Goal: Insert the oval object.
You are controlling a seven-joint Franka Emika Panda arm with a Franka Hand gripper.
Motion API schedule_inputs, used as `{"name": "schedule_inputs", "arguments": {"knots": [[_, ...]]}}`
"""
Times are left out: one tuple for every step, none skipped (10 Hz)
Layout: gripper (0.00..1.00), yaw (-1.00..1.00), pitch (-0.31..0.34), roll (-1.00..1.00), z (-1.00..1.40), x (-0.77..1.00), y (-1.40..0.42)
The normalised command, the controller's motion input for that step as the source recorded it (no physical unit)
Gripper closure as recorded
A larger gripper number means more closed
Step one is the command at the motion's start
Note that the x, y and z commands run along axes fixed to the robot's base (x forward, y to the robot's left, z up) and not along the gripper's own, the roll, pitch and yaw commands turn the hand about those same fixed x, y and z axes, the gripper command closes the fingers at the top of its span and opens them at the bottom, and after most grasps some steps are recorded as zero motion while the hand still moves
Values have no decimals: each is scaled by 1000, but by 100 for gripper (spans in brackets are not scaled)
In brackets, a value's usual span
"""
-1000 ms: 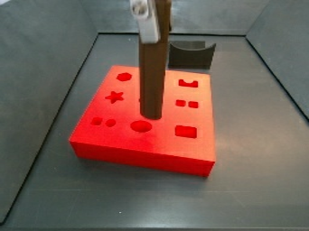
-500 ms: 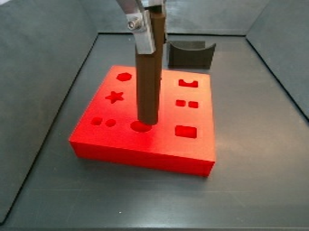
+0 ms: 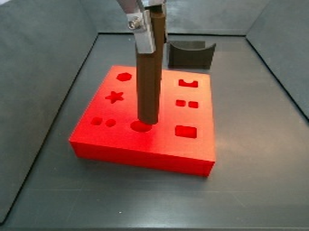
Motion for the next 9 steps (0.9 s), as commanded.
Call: {"name": "schedule_inputs", "arguments": {"knots": [[100, 991, -23, 207, 0, -6, 0], [100, 994, -26, 207, 0, -6, 0], [100, 980, -27, 221, 0, -6, 0], [100, 983, -26, 217, 0, -9, 0], [100, 980, -24, 216, 0, -14, 0], [100, 980, -24, 220, 0, -11, 0], [100, 980, -23, 219, 0, -11, 0], [100, 980, -23, 217, 0, -11, 0], [100, 980, -26, 219, 0, -14, 0]]}}
